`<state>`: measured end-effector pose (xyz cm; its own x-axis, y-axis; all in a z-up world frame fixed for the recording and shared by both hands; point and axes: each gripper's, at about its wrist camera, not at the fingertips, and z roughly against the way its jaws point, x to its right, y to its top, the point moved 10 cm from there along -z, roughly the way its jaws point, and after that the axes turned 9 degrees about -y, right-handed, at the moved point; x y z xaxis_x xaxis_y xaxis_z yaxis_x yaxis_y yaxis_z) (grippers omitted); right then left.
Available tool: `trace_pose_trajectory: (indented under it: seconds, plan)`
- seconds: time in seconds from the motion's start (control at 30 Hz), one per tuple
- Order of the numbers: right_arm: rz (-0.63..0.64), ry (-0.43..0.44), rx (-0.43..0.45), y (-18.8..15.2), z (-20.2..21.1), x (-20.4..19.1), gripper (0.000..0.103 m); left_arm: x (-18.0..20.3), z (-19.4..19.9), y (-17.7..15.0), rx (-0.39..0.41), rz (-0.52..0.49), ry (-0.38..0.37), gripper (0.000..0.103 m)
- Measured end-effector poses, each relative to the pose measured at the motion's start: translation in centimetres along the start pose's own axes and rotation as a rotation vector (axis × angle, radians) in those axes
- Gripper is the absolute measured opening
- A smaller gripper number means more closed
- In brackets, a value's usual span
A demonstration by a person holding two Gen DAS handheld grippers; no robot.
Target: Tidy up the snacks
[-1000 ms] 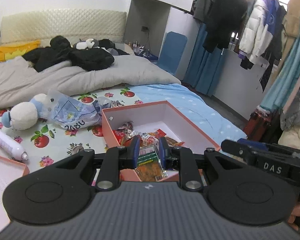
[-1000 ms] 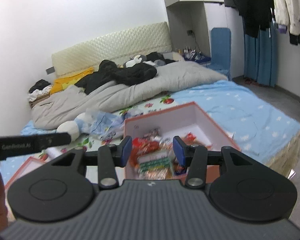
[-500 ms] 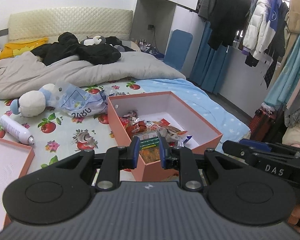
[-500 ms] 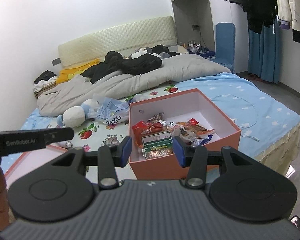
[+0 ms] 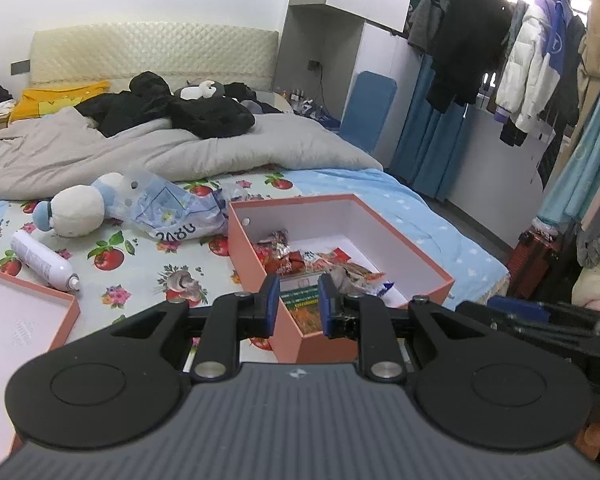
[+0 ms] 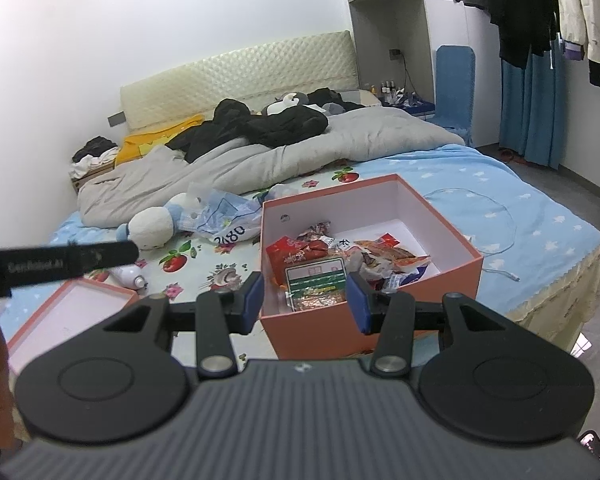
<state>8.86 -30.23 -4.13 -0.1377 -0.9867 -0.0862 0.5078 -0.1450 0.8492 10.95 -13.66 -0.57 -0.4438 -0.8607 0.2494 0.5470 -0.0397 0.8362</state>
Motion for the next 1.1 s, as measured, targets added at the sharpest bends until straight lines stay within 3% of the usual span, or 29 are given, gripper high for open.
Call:
trace_pose_trajectory:
  seconds: [0.17, 0.27, 0.3, 0.33, 0.37, 0.4, 0.5, 0.6, 0.67, 1.1]
  plan:
    - [-0.009, -0.005, 0.004, 0.1, -0.1, 0.2, 0.047, 0.2, -0.1, 0.3, 0.001, -0.011, 0.000, 0.025]
    - [-0.006, -0.004, 0.027, 0.2, 0.3, 0.0, 0.048, 0.1, 0.0, 0.5, 0.001, -0.025, 0.010, 0.045]
    - [-0.011, 0.004, 0.030, 0.4, 0.4, -0.1, 0.049, -0.1, 0.3, 0.8, 0.017, -0.031, 0.031, 0.062]
    - [-0.018, 0.013, 0.030, 0.5, 0.4, -0.1, 0.062, -0.3, 0.6, 1.0, 0.029, -0.031, 0.046, 0.075]
    - [-0.024, 0.016, 0.031, 0.6, 0.4, -0.2, 0.073, -0.5, 0.8, 1.2, 0.038, -0.030, 0.053, 0.079]
    - [-0.028, 0.014, 0.038, 0.8, 0.4, -0.2, 0.091, -0.7, 0.9, 1.3, 0.038, -0.027, 0.053, 0.085]
    - [-0.009, 0.018, 0.038, 0.9, 0.1, -0.8, 0.095, -1.3, 1.1, 1.5, 0.036, -0.013, 0.056, 0.098]
    - [0.002, 0.019, 0.012, 0.8, -0.5, -1.3, 0.096, -1.7, 0.8, 1.3, 0.020, -0.017, 0.058, 0.100]
    - [0.001, 0.014, 0.019, 0.9, -0.4, -1.5, 0.103, -1.8, 0.5, 1.1, 0.001, -0.026, 0.060, 0.101]
    - [-0.010, -0.030, 0.028, 1.1, -0.8, -0.6, 0.103, -2.6, -1.0, -0.1, -0.083, -0.029, 0.098, 0.102]
